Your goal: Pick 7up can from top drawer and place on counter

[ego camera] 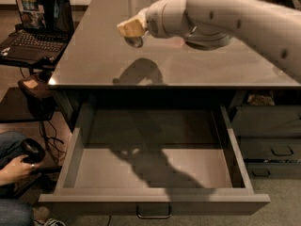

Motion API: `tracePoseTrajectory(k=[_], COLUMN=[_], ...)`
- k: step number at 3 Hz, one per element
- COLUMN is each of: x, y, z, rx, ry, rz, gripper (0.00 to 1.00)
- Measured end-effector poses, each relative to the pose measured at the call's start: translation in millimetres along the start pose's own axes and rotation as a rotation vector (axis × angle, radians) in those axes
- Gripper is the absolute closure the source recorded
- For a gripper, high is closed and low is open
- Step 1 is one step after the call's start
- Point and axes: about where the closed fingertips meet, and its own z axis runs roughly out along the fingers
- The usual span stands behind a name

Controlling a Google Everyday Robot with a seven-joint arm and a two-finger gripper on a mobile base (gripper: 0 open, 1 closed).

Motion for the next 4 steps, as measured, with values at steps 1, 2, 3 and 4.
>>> tracePoseTrajectory(k=[1,2,3,4], x=[36.5,56.2,59.5,59.4], y=[-12.5,-15.5,-16.0,-16.0], z=[54.5,91.9,96.2,96.2], rx=[-0.029,-0.057,-0.058,-0.058], ry=[0.054,0.073,0.076,0.076], rz=[0.025,0.014,0.016,0.016], gripper=[1.0,1.0,0.81,0.58])
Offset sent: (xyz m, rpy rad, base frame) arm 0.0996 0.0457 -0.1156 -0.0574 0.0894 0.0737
